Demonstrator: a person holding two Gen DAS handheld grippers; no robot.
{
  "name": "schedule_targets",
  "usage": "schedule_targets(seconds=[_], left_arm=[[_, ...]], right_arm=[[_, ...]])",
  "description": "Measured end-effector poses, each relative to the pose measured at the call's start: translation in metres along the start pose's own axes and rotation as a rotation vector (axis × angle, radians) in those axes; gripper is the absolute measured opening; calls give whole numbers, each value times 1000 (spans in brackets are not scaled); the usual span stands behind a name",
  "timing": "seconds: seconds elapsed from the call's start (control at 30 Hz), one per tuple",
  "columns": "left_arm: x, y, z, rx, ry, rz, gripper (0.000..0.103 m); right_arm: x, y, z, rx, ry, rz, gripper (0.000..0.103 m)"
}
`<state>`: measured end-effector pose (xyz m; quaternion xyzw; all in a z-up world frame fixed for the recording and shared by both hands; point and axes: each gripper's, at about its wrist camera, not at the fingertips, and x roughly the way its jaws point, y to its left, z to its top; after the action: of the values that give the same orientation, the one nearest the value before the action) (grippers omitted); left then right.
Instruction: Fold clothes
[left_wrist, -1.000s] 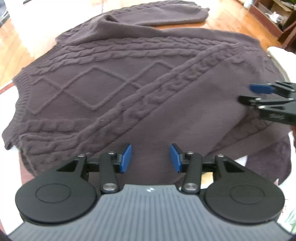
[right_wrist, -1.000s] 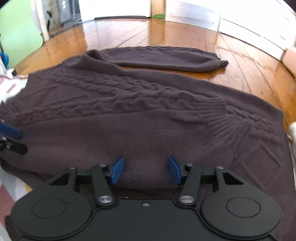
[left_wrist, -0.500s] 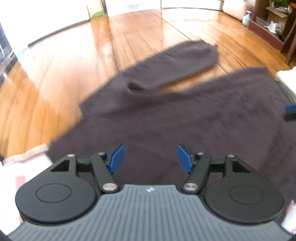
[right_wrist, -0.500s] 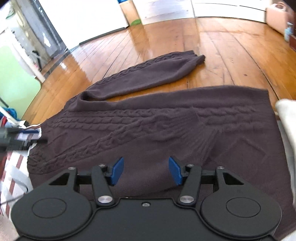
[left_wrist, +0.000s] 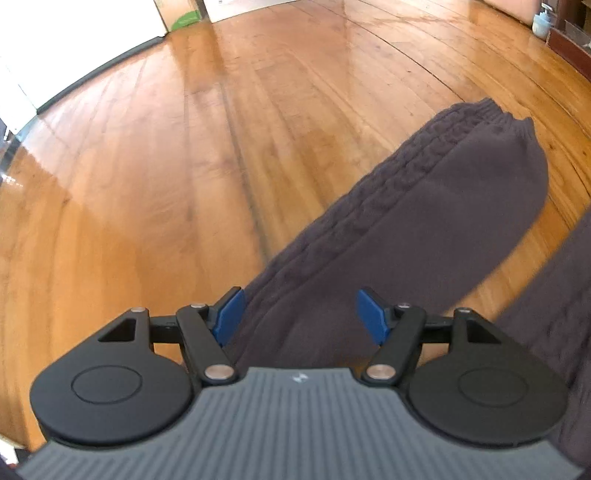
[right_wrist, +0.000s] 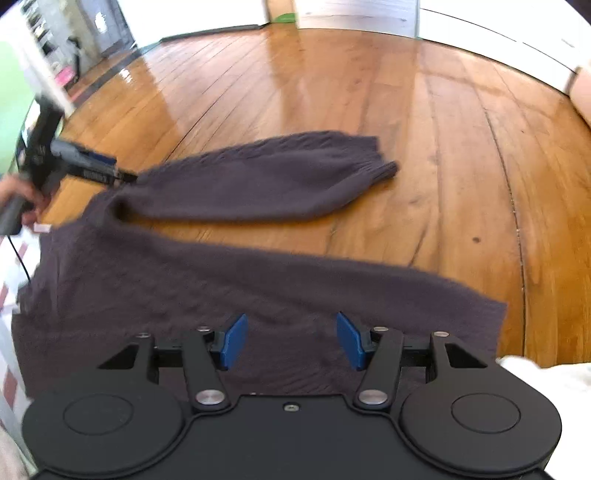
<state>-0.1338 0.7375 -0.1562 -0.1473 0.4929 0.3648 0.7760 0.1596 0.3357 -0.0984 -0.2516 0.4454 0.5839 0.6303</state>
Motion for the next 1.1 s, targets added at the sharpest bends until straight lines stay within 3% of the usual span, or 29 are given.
schedule_targets(seconds=[0.13, 0.2, 0.3, 0.4, 0.5, 0.63, 0.7, 0.73, 0.77, 0.9, 1.0, 1.1], left_arm=[[26, -16, 17, 44, 36, 39, 67], [34, -18, 22, 62, 14, 6, 67], [46, -19, 30, 67, -9, -9, 76], [61, -29, 35, 123, 4, -24, 81], [77, -44, 39, 206, 29, 42, 88], [80, -41, 41, 148, 13, 16, 93], [83, -33, 38, 59, 15, -39, 85], [81, -28, 38, 9, 11, -81, 59], [77, -23, 38, -43, 5, -127, 8], [33, 12, 22, -255, -159, -332, 9], [-10, 21, -3, -282, -234, -434, 9], [-38, 21, -62, -370, -207, -452, 9]], right_arm=[[8, -33, 19, 109, 11, 119, 60], [16, -47, 27, 187, 6, 144, 60], [25, -61, 32, 282, -5, 173, 60], [34, -62, 33, 281, -3, 159, 60], [44, -60, 34, 254, 10, 122, 60], [51, -60, 37, 232, -8, 126, 60], [57, -63, 40, 252, -23, 129, 60], [62, -65, 41, 272, -25, 129, 60], [66, -66, 43, 292, -27, 129, 60], [76, -64, 41, 355, -53, 106, 60], [66, -59, 34, 368, -97, 101, 60], [52, -55, 25, 357, -129, 127, 60]])
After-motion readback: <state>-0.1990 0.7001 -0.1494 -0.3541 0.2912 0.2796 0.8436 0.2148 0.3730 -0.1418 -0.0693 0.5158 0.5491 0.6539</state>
